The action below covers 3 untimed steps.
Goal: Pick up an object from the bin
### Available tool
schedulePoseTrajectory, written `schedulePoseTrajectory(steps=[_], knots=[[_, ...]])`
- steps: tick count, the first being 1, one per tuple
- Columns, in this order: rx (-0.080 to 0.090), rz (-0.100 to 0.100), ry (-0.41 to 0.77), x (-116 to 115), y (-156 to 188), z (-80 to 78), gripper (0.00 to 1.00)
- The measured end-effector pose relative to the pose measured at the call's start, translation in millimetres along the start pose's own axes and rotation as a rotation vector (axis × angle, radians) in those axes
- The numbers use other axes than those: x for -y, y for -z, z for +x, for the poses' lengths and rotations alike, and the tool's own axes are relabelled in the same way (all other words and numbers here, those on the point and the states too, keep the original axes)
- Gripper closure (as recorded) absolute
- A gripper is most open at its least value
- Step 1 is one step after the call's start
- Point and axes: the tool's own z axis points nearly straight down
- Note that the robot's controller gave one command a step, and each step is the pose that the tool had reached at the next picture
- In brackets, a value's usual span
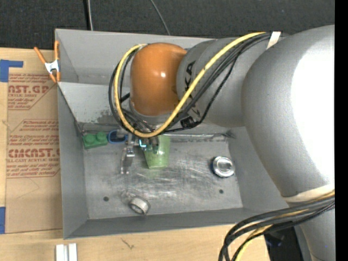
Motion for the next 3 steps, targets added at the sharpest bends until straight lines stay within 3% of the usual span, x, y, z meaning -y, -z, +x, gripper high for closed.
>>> schedulePoseTrajectory(steps=[1, 2, 3], knots=[[0.014, -0.006, -0.017, 60.4, -66.2, -9.2, 0.0], [0.017, -0.006, -0.017, 59.0, -62.6, -10.6, 1.0], [0.017, -0.005, -0.017, 59.8, -64.8, -9.7, 0.0]])
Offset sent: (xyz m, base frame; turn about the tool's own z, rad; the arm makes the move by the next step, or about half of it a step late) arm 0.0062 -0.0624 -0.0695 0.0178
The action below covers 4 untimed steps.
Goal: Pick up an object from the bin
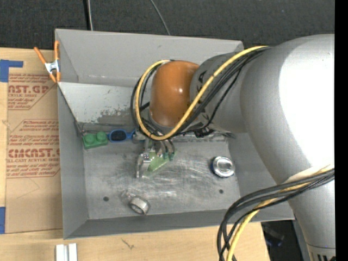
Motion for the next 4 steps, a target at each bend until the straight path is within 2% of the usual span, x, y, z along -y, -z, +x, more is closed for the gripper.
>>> schedulePoseTrajectory(steps=[1, 2, 3, 4], knots=[[-0.009, 0.008, -0.464, 37, 19, 30.9, 0.0], [-0.005, 0.006, -0.463, 36, 20, 29.8, 1.0], [-0.007, 0.007, -0.42, 20, 47, 32.2, 1.0], [-0.001, 0.004, -0.414, 34, 159, 33.4, 1.0]])
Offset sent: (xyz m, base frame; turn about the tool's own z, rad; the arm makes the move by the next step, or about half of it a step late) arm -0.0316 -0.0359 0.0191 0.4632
